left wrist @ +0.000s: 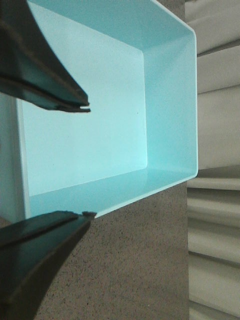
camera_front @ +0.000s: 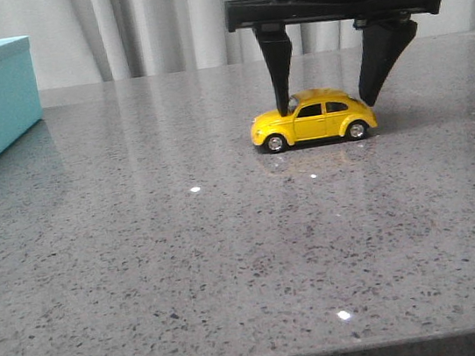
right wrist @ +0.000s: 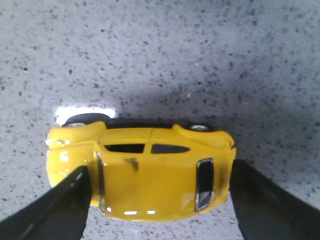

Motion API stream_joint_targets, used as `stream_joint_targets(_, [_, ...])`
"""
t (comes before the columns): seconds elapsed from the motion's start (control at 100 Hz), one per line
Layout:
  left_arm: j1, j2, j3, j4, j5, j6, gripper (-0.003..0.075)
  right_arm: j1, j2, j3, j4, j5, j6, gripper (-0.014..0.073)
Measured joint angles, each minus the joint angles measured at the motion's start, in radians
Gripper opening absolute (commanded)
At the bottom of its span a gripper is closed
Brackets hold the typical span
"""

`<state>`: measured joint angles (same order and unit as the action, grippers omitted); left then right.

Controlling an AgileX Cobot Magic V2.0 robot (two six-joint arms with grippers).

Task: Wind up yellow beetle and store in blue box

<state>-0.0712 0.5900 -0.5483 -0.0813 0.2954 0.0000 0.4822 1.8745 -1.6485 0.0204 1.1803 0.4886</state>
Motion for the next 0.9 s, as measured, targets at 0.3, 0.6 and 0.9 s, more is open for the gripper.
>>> stream_joint_targets(0.3, [0.0,0.0,0.0,0.0,0.0,0.0,0.0422,-0.084,0.0,-0.008,-0.033,0.038,-0.02,0.0569])
stream_joint_targets(0.6, [0.0,0.0,0.0,0.0,0.0,0.0,0.0422,-0.129,0.0,-0.008,-0.084,0.036,-0.06,0.0569])
stream_joint_targets(0.9, [0.0,0.0,0.0,0.0,0.0,0.0,0.0422,-0.149,-0.046,0.005,-0.095,0.044,-0.084,0.0569])
